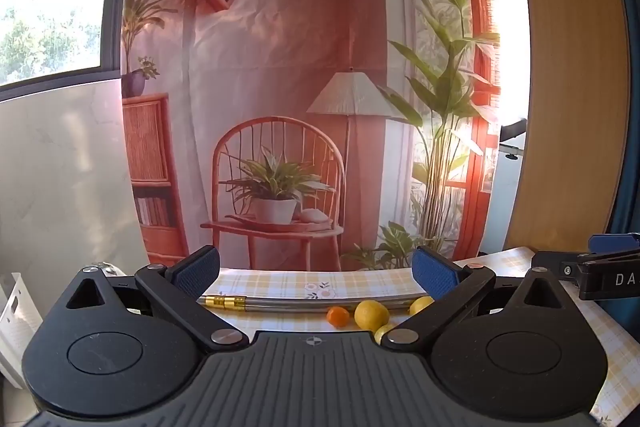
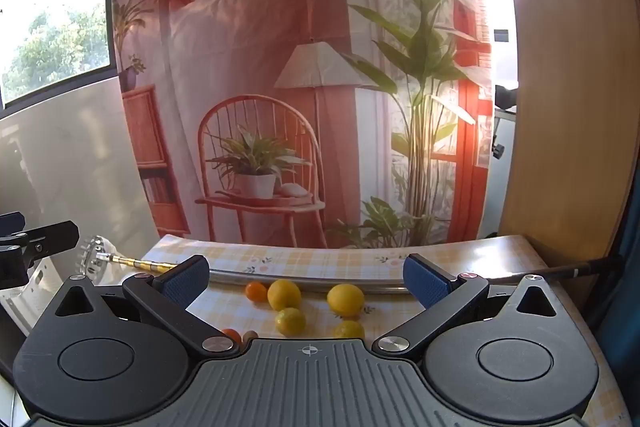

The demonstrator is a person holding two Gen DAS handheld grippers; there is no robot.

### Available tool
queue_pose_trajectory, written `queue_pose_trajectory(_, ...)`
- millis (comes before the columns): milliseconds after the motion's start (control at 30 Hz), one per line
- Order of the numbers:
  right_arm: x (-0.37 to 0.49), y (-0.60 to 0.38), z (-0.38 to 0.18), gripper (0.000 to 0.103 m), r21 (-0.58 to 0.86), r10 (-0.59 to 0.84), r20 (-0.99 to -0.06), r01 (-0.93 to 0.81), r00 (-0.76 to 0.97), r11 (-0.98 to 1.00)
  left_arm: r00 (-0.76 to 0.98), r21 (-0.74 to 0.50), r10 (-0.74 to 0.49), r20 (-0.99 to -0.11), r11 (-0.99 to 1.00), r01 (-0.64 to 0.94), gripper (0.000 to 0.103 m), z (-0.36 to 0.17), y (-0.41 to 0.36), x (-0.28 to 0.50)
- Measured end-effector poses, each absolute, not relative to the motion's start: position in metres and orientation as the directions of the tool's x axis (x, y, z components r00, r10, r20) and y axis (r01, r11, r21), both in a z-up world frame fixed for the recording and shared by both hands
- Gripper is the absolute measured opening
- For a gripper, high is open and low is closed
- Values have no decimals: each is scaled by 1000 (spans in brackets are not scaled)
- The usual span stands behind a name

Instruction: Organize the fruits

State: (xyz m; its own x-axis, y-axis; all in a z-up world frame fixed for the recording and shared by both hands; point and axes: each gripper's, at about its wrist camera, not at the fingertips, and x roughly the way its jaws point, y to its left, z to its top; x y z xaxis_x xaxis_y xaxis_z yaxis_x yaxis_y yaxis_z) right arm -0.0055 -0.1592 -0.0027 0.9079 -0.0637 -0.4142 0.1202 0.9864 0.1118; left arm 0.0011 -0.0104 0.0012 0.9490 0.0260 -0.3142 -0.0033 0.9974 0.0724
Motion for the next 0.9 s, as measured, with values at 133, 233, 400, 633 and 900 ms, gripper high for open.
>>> queue_pose_trajectory(133,-7,-158,-4,103,109,-67,-412,122,909,987,953,51,5,-304,999,11,103,0,-1,-3)
queue_pose_trajectory(233,-9,-158,1,103,117,-66,-411,125,909,985,955,51,6,-295,999,9,103,0,0,-3)
queue_pose_trajectory(400,-9,-159,-2,103,117,-68,-409,126,910,985,960,49,-2,-280,999,17,103,0,0,-5)
queue_pose_trajectory(633,-9,-158,-4,103,114,-71,-403,127,912,985,963,57,-16,-267,998,33,103,0,-1,-8)
queue_pose_trajectory(900,-9,-158,-3,103,112,-71,-402,126,913,986,963,55,-17,-268,998,33,103,-2,2,-9)
